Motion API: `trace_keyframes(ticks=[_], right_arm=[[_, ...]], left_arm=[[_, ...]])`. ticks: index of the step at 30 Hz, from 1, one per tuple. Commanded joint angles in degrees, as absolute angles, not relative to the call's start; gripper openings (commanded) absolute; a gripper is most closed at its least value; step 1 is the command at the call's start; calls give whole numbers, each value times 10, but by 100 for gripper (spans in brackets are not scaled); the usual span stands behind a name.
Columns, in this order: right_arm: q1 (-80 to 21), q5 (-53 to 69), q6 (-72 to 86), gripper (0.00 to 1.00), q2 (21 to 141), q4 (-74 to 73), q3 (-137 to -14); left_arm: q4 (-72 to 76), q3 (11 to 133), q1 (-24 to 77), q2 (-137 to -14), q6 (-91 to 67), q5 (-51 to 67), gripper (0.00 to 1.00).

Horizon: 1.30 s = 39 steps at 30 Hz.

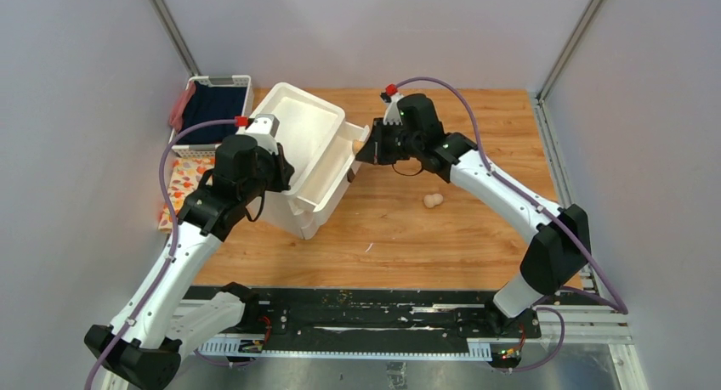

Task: Organize the makeup

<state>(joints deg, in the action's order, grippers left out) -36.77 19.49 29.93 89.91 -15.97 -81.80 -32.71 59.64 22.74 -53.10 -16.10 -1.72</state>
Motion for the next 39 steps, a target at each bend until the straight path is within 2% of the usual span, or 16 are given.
trace_keyframes(ticks=[1, 8, 23, 24, 26, 31, 32, 39], right_arm=[[-405, 230, 294, 0, 883, -133, -828], [-433, 202, 291, 0, 861, -137, -832], [-443, 233, 301, 0, 946, -163, -893], [-444, 231, 304, 3, 945, -163, -890], [-446, 228, 307, 16, 942, -164, -884], [-447, 216, 311, 57, 926, -177, -876], [-447, 213, 310, 60, 921, -178, -875], [-447, 191, 296, 63, 888, -178, -878]], left_arm=[[-327, 589, 231, -528, -163, -14, 0], [-329, 592, 231, -521, -159, -20, 0], [-332, 596, 231, -519, -157, -21, 0], [-333, 595, 231, -519, -156, -23, 0], [-333, 596, 231, -518, -155, -24, 0], [-333, 596, 232, -517, -156, -23, 0], [-332, 595, 231, -517, -156, -23, 0], [-332, 594, 231, -517, -157, -21, 0]])
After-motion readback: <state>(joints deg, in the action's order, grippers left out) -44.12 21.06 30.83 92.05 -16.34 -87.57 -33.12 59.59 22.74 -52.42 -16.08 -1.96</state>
